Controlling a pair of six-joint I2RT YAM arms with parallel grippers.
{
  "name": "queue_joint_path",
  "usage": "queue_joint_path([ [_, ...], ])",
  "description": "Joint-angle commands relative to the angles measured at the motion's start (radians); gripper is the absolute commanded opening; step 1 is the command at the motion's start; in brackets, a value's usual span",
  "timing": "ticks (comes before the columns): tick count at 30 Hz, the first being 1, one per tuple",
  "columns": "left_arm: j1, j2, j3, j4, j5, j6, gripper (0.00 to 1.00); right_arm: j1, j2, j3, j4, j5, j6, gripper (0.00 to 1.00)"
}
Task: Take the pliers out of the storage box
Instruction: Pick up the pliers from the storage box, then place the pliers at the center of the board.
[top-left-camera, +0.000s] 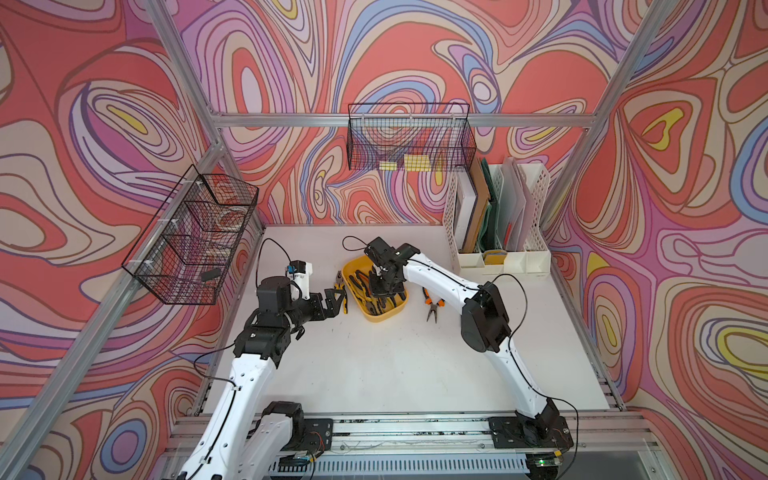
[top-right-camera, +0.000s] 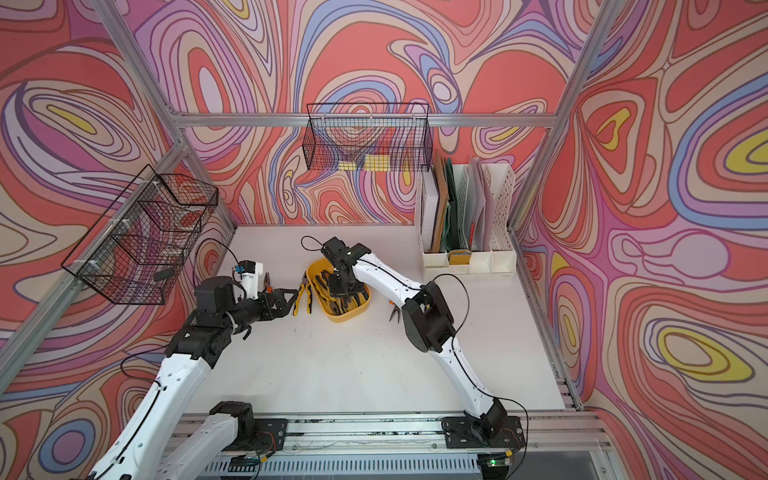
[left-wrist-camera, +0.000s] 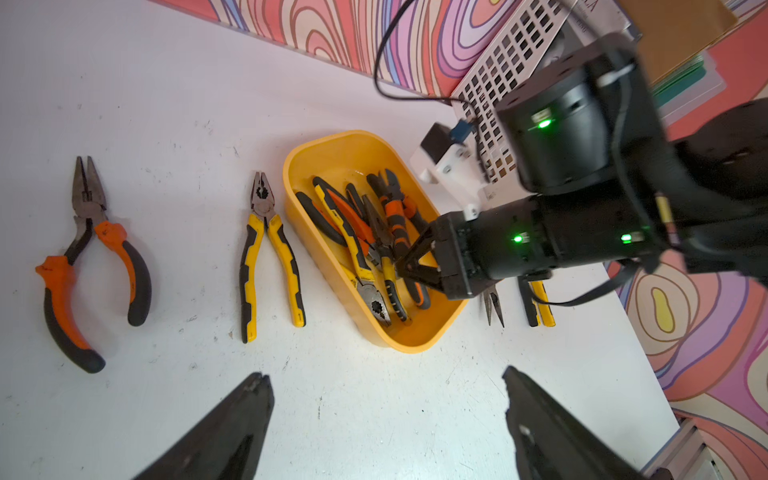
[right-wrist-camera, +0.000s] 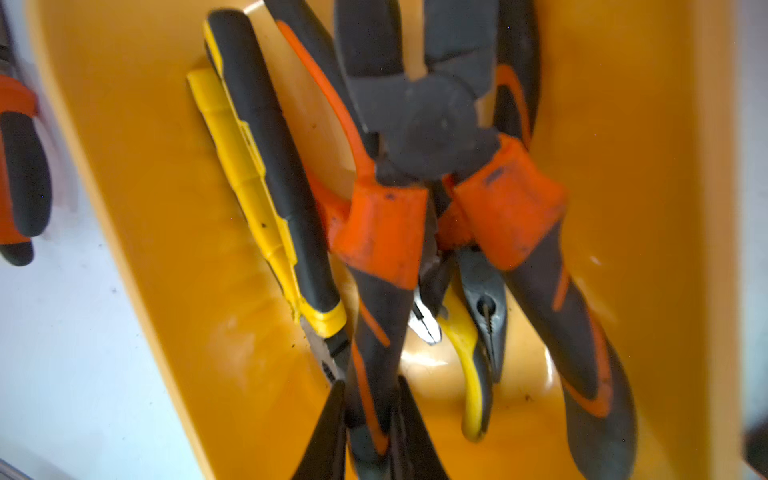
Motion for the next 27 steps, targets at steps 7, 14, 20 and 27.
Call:
queue_joint_path([
  [7,-0.017,0.161,0.061,-0.104,-0.035,-0.123,1.0,-0.005,-0.217,0.028,0.004,0.118,-0.029,0.0],
  [14,-0.14,0.388,0.245,-0.342,-0.198,-0.151,0.98,-0.051,-0.412,-0.09,-0.042,0.226,-0.033,0.0],
  [20,-0.25,0.531,0.391,-0.448,-0.295,-0.239,0.94,-0.214,-0.716,-0.521,0.042,0.204,-0.033,0.0],
  [27,-0.344,0.67,0.507,-0.502,-0.365,-0.295,0.92,-0.46,-0.951,-0.948,0.149,0.119,-0.114,0.0],
])
